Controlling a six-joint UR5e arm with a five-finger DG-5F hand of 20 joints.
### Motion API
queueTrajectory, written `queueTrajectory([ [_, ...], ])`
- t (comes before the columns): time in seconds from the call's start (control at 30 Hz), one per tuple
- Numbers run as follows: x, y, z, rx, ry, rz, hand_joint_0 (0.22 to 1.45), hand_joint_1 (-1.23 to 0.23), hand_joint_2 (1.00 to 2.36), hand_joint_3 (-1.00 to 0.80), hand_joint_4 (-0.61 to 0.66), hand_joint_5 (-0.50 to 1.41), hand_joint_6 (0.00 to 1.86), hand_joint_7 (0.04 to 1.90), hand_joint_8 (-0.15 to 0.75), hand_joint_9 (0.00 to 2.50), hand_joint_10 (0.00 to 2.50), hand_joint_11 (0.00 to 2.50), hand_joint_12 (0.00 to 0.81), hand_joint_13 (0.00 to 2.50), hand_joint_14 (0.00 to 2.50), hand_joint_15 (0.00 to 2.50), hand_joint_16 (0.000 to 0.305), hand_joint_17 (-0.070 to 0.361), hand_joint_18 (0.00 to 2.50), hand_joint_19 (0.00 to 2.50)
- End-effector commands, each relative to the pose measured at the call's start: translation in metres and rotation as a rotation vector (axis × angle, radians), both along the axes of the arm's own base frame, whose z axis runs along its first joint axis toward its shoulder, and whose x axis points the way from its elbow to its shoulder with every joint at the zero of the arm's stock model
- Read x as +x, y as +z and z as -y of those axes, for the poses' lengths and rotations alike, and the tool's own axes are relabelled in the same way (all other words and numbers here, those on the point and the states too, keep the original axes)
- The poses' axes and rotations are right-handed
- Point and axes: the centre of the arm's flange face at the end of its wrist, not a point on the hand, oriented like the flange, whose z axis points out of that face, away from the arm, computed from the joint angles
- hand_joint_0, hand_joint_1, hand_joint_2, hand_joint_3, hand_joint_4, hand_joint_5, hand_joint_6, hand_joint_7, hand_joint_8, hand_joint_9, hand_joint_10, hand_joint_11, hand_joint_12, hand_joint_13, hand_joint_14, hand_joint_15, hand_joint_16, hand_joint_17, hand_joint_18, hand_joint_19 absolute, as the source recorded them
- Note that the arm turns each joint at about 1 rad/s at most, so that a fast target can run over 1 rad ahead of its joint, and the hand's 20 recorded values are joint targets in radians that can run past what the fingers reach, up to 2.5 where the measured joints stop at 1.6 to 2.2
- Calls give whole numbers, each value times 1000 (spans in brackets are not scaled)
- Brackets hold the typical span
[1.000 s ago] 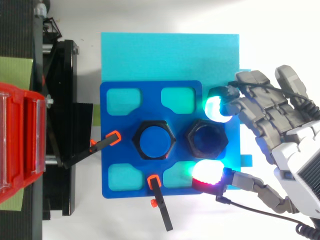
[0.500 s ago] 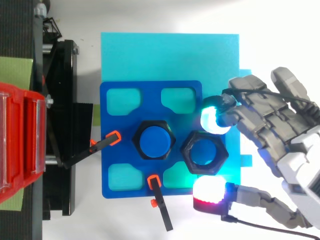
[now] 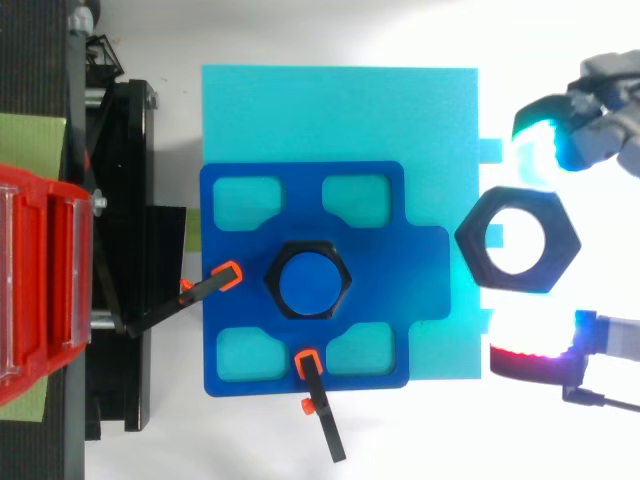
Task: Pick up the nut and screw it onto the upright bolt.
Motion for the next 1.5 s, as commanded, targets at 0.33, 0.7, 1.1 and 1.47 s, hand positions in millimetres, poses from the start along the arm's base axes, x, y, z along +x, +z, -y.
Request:
queueTrajectory([
  [0.33, 36, 18, 37, -55, 111, 47, 512, -648, 1000, -500, 273, -132, 522, 1180, 280, 527, 0, 0, 284, 500, 0, 0, 27, 61, 256, 0],
  [0.7, 79, -24, 46, -121, 129, 100, 512, -646, 1000, -500, 277, -132, 523, 1179, 281, 541, 0, 0, 282, 513, 0, 0, 27, 61, 263, 0],
  [1.1, 87, -41, 36, -112, 151, 110, 514, -640, 1000, -500, 275, -129, 522, 1185, 280, 551, 0, 0, 282, 523, 0, 0, 27, 61, 275, 0],
  [1.47, 87, -47, 19, -105, 174, 109, 513, -639, 1000, -500, 274, -129, 521, 1188, 281, 553, 0, 0, 284, 527, 0, 0, 27, 61, 283, 0],
])
